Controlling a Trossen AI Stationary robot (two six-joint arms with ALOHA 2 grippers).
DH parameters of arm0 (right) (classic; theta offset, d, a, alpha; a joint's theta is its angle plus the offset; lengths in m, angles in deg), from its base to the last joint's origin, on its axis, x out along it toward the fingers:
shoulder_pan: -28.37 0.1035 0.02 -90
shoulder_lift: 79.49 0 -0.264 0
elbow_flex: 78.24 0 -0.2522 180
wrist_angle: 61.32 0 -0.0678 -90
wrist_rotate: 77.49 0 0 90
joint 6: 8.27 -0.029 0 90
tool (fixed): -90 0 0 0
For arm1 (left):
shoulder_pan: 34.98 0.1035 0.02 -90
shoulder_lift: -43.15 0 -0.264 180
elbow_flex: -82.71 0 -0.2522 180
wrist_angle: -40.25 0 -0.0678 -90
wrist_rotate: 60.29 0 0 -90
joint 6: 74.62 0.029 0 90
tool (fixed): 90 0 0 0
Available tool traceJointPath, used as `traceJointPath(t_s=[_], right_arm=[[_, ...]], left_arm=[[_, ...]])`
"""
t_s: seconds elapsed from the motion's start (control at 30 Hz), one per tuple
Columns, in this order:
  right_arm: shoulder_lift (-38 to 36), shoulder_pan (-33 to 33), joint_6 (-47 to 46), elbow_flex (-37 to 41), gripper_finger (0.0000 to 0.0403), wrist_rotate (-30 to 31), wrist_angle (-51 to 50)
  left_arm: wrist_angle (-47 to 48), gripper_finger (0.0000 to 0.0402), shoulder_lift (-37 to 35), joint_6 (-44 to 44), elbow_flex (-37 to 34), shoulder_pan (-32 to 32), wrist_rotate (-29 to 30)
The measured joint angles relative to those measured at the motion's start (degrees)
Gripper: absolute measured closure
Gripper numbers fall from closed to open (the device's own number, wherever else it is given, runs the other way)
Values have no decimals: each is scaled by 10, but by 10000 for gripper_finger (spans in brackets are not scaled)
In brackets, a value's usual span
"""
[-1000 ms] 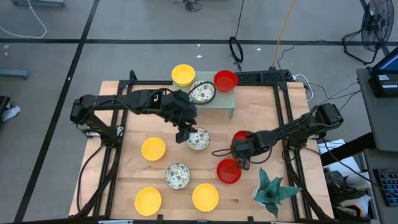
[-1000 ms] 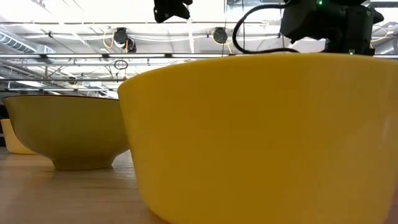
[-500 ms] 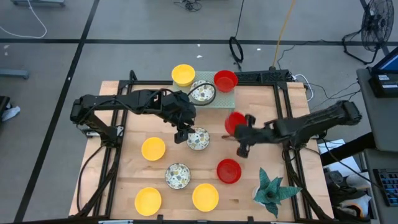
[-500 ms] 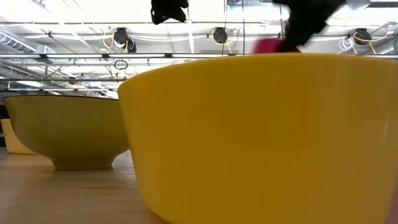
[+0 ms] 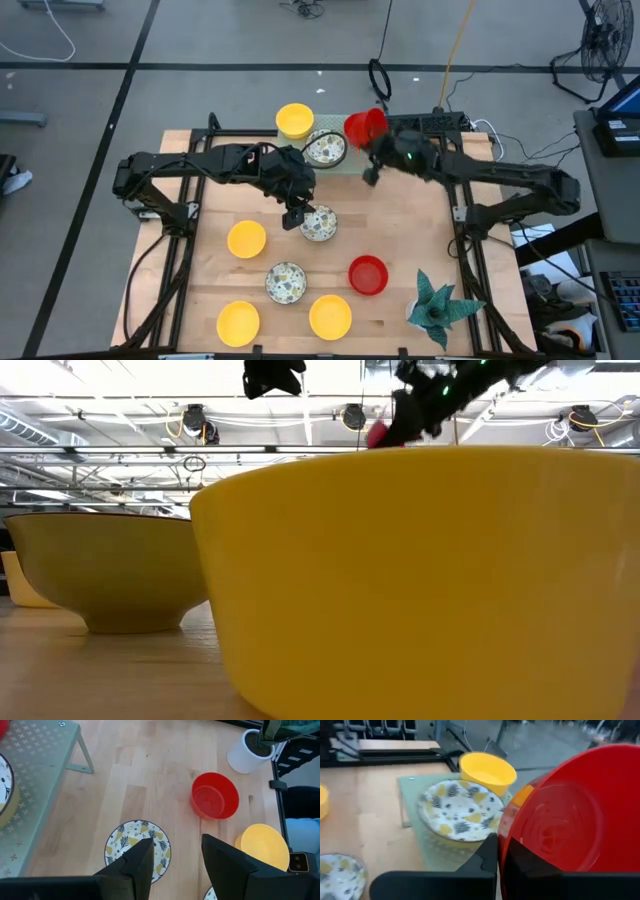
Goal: Pick & Place Mini bowls
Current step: Stack the red bowl on top of the red bowl on the shelf
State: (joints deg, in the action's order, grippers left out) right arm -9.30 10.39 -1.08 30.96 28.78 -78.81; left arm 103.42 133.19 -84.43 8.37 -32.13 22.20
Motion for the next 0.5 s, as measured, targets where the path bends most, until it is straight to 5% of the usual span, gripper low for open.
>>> traceJointPath(t_s=[0.23, 0.5], right_arm=[[56, -76, 0, 0, 403, -53, 50], [85, -87, 2, 0, 403, -74, 62]], left_arm=[[0, 231, 0, 18, 0, 2, 1], [0, 231, 0, 41, 0, 5, 9]])
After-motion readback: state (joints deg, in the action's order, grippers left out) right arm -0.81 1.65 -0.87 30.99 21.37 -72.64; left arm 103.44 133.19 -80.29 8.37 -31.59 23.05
